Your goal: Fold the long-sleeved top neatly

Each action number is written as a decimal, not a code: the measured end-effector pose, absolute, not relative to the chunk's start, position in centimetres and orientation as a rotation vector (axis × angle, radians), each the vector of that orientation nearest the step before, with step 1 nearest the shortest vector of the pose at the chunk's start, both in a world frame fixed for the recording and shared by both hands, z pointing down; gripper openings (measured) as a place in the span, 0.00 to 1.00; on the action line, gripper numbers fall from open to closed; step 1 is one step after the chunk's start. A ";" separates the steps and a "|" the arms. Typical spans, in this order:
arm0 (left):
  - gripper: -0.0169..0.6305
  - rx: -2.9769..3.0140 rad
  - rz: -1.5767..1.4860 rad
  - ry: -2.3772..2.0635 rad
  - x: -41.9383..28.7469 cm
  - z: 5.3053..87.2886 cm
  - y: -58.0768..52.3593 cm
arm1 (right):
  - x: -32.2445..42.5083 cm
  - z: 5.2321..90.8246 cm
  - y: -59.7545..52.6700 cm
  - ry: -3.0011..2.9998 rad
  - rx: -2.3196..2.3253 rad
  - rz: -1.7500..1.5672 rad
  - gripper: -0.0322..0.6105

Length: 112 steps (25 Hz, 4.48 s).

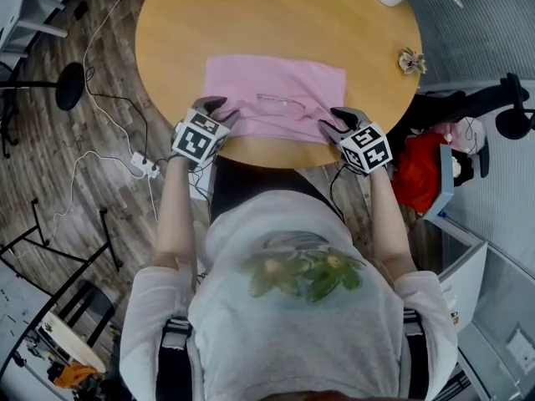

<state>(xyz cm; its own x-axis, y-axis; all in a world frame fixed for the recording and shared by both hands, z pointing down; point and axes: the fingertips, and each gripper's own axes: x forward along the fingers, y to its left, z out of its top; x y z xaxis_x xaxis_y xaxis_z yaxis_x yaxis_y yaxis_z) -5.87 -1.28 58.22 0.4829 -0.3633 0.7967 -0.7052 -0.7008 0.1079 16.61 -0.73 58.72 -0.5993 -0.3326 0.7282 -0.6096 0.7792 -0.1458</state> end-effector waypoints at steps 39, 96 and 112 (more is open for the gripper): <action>0.10 2.483 1.473 -0.816 -1.0 61.6 5.0 | 11.6 60.2 5.9 -2.025 0.728 0.042 0.11; 0.19 2.160 1.053 -0.585 3.2 65.0 -2.0 | 23.0 63.7 -14.9 -2.092 0.919 0.841 0.36; 0.21 2.344 1.209 -0.907 -0.6 59.9 -8.1 | 19.7 64.2 -14.6 -2.187 0.761 0.866 0.36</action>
